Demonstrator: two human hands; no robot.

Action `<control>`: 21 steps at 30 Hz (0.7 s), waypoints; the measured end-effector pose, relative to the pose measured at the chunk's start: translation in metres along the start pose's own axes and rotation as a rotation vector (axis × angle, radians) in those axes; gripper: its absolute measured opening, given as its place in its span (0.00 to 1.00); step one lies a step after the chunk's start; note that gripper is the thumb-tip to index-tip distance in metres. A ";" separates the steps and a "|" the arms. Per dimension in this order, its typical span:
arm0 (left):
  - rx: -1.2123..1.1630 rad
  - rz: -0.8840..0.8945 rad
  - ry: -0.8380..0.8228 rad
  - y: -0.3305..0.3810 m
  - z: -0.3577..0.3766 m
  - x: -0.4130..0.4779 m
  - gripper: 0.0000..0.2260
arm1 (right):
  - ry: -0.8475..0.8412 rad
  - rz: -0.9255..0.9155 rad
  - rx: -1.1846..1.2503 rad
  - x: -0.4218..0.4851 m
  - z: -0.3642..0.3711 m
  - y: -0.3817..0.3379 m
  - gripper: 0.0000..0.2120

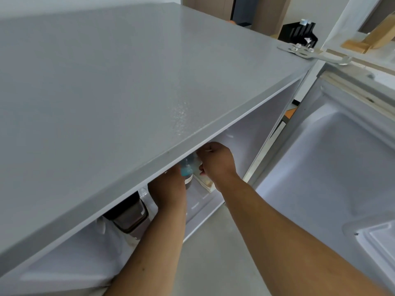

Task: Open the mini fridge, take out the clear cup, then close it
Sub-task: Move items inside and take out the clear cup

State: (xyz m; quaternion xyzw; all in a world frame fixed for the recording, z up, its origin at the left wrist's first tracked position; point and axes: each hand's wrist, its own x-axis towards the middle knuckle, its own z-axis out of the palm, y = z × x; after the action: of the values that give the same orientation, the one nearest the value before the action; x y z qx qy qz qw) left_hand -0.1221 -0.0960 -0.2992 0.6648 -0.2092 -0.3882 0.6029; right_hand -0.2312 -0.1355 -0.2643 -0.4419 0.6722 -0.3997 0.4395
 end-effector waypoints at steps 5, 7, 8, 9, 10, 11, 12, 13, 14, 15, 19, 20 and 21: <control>-0.048 -0.049 -0.096 -0.016 -0.021 -0.027 0.05 | -0.012 0.002 0.057 -0.024 -0.019 0.028 0.08; -0.044 -0.066 -0.096 -0.029 -0.027 -0.036 0.05 | -0.010 0.030 0.057 -0.032 -0.022 0.046 0.06; -0.033 -0.072 -0.090 -0.036 -0.030 -0.040 0.05 | -0.006 0.048 0.053 -0.035 -0.022 0.054 0.06; -0.021 -0.075 -0.087 -0.043 -0.032 -0.043 0.05 | 0.002 0.062 0.046 -0.038 -0.022 0.063 0.06; -0.004 -0.070 -0.091 -0.050 -0.033 -0.046 0.05 | 0.009 0.070 0.038 -0.040 -0.021 0.072 0.06; 0.013 -0.062 -0.097 -0.056 -0.035 -0.047 0.05 | 0.014 0.075 0.031 -0.041 -0.019 0.080 0.06; 0.031 -0.056 -0.098 -0.063 -0.036 -0.047 0.06 | 0.014 0.080 0.025 -0.041 -0.018 0.087 0.07; 0.052 -0.060 -0.095 -0.070 -0.036 -0.045 0.06 | 0.010 0.087 0.012 -0.040 -0.016 0.094 0.07; 0.071 -0.076 -0.090 -0.076 -0.037 -0.042 0.06 | 0.008 0.095 -0.010 -0.039 -0.015 0.100 0.06; 0.082 -0.105 -0.084 -0.083 -0.037 -0.039 0.05 | 0.007 0.103 -0.034 -0.038 -0.013 0.105 0.06; 0.104 -0.186 -0.071 -0.108 -0.034 -0.028 0.05 | 0.012 0.132 -0.139 -0.030 -0.006 0.121 0.07; 0.108 -0.198 -0.069 -0.113 -0.033 -0.026 0.05 | 0.016 0.138 -0.163 -0.028 -0.004 0.124 0.07; 0.116 -0.207 -0.069 -0.118 -0.032 -0.023 0.05 | 0.019 0.143 -0.183 -0.026 -0.002 0.126 0.06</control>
State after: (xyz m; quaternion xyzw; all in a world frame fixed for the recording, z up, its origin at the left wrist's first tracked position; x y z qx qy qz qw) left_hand -0.1335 -0.0363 -0.4075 0.7030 -0.1821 -0.4582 0.5125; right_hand -0.2576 -0.0745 -0.3746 -0.4270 0.7399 -0.3085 0.4183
